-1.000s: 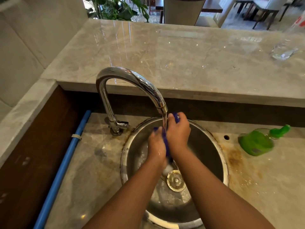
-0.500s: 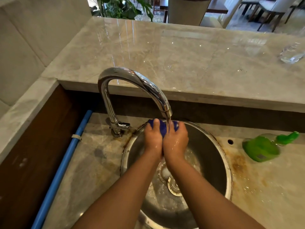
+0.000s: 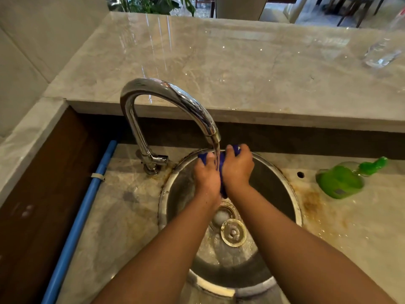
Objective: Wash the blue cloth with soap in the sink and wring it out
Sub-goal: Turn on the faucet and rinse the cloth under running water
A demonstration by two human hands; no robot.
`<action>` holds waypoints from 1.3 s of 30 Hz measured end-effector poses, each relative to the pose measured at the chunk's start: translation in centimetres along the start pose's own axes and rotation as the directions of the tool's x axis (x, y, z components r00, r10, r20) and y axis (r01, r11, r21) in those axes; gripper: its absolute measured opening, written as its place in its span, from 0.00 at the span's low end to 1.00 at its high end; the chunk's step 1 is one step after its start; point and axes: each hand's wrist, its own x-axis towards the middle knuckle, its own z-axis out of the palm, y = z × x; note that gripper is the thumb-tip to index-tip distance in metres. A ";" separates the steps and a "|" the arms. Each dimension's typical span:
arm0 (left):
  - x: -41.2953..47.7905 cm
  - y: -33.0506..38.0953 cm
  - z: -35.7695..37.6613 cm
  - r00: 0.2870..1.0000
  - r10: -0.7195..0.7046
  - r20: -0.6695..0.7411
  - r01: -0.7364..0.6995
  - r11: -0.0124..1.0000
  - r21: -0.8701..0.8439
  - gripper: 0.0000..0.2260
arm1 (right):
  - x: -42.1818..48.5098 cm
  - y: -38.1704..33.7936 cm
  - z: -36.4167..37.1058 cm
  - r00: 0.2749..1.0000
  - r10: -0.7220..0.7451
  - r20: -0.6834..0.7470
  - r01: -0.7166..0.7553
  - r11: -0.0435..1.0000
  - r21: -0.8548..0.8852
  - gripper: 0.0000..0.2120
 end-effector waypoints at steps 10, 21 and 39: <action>0.2 2.4 -1.4 0.978 -0.086 0.190 0.099 0.993 -0.060 0.07 | 1.8 -1.1 -2.0 0.942 0.126 0.313 -0.156 0.985 0.076 0.08; 2.4 2.1 -2.4 0.999 -0.039 -0.014 0.037 0.992 -0.118 0.10 | -1.5 0.5 -0.2 0.980 -0.064 0.186 0.019 0.973 0.231 0.07; 1.7 -0.8 -0.3 0.996 0.052 -0.076 -0.046 0.995 0.084 0.11 | -0.3 0.4 0.1 0.999 -0.034 0.039 0.030 0.996 0.079 0.10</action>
